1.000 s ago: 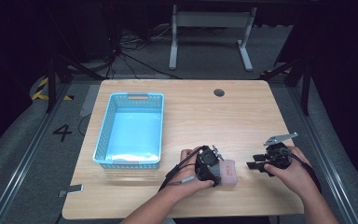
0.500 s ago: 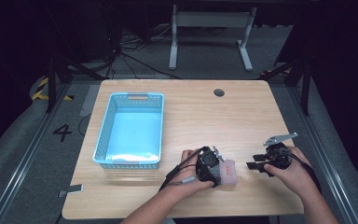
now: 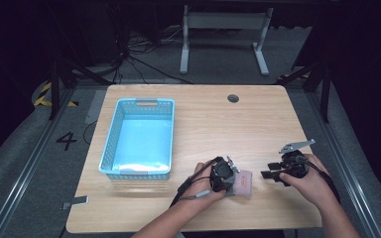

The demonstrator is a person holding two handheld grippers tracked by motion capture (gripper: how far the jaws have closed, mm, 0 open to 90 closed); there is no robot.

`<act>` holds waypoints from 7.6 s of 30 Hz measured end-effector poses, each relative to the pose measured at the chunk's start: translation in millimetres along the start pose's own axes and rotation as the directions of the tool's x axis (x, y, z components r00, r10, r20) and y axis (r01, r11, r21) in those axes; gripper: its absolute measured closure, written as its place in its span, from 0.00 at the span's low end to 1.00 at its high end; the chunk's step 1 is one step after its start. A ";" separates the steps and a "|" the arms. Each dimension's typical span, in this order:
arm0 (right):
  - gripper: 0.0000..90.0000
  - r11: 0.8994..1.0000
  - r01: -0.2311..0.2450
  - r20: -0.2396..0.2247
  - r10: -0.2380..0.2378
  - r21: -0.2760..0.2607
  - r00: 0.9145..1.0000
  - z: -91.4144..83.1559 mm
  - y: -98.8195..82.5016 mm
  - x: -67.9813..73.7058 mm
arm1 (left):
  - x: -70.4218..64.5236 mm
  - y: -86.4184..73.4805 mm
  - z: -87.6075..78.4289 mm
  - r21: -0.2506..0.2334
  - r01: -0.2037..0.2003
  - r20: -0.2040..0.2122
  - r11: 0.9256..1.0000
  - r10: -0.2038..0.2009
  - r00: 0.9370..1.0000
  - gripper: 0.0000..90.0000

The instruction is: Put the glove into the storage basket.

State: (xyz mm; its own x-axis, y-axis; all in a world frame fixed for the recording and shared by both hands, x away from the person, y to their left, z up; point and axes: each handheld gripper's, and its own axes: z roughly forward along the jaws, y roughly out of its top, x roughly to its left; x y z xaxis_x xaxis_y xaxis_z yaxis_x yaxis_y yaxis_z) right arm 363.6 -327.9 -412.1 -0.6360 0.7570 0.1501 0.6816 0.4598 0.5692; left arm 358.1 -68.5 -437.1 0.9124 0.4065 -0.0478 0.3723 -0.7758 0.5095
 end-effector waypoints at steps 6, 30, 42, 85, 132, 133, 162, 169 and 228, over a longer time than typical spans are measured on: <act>0.56 1.000 0.003 -0.005 -0.003 -0.014 1.000 -1.6 7.3 -4.3 | 1.2 1.1 -8.2 0.009 -0.004 0.025 1.000 0.004 1.000 0.81; 0.56 0.998 0.042 -0.046 -0.044 -0.048 0.998 5.3 38.0 -8.4 | 27.1 -4.0 -103.4 -0.079 0.028 -0.027 0.997 -0.030 0.999 0.82; 0.54 0.999 0.034 -0.029 -0.035 -0.034 0.999 9.1 34.6 -10.7 | 57.4 -8.4 -140.3 -0.116 0.068 -0.061 0.991 -0.076 0.995 0.82; 0.52 1.000 0.009 -0.008 -0.009 -0.008 1.000 16.8 26.5 -14.1 | 193.4 -65.9 -212.1 -0.159 0.172 -0.170 0.972 -0.198 0.965 0.82; 0.51 1.000 -0.013 0.044 0.012 0.011 0.999 10.3 2.8 -9.2 | 274.5 -90.5 -112.3 0.087 0.215 -0.128 0.973 -0.203 0.971 0.80; 0.52 1.000 -0.008 0.048 0.008 0.005 0.999 9.5 2.9 -9.4 | 274.8 -90.6 -111.4 0.090 0.217 -0.125 0.972 -0.205 0.971 0.80; 0.49 1.000 -0.017 0.043 0.018 -0.015 0.999 6.2 4.9 -13.0 | 271.5 -90.7 -113.7 0.036 0.234 -0.154 0.972 -0.226 0.962 0.52; 0.49 1.000 0.009 0.021 -0.009 -0.011 1.000 12.8 14.9 -13.6 | 244.3 -80.8 -141.8 -0.046 0.206 -0.168 0.978 -0.211 0.963 0.53; 0.47 0.998 0.051 -0.016 -0.050 0.026 0.999 32.8 12.8 -17.5 | 9.6 -104.7 -51.7 -0.261 0.088 0.040 0.961 -0.081 0.996 0.37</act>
State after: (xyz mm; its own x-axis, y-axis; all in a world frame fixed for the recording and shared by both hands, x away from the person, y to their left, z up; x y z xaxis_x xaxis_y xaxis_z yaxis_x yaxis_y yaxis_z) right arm 395.3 -320.0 -433.9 -0.6754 0.7251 0.1344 0.6574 0.5095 0.5552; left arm 319.1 41.6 -446.5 0.8854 0.4482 -0.1228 0.3941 -0.5841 0.7096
